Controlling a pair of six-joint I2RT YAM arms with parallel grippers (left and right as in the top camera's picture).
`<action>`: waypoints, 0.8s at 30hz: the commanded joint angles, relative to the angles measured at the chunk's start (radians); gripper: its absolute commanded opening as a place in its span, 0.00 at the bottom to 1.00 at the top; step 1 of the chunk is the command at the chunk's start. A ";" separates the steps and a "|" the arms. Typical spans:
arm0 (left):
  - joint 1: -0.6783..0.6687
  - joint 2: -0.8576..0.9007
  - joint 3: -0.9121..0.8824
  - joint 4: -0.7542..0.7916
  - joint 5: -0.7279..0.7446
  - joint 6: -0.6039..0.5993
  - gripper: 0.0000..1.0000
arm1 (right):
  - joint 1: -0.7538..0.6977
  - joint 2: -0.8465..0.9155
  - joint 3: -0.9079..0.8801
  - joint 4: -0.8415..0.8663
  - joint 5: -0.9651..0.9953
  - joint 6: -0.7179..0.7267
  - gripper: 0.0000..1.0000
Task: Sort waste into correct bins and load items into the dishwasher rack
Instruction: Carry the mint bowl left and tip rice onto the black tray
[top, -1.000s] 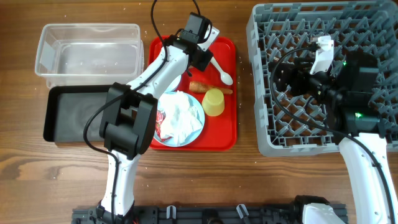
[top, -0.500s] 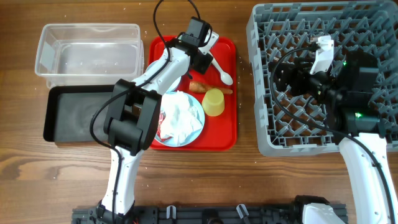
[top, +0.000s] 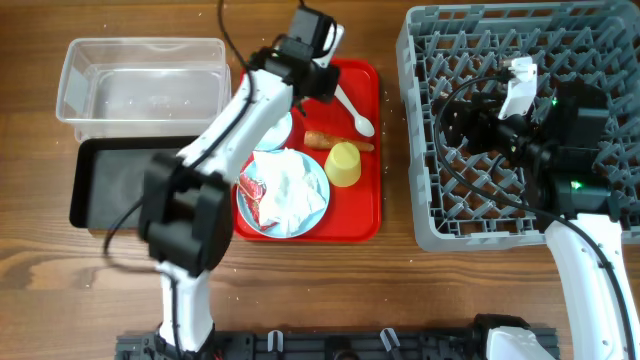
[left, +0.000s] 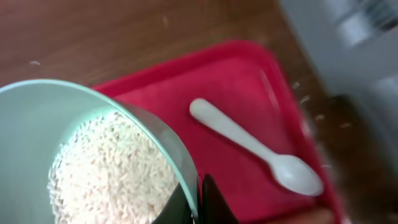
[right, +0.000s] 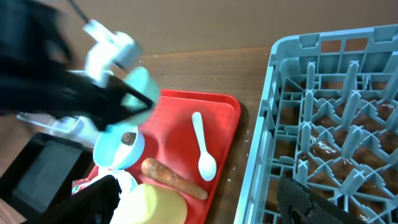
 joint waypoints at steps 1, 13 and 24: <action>0.035 -0.191 0.003 -0.079 0.013 -0.148 0.04 | 0.001 0.006 0.022 0.003 -0.016 0.004 0.84; 0.594 -0.357 -0.138 -0.646 0.640 0.026 0.04 | 0.001 0.006 0.022 0.002 -0.016 0.004 0.84; 1.167 -0.440 -0.725 -0.294 1.278 0.303 0.04 | 0.002 0.006 0.022 -0.008 -0.017 0.026 0.84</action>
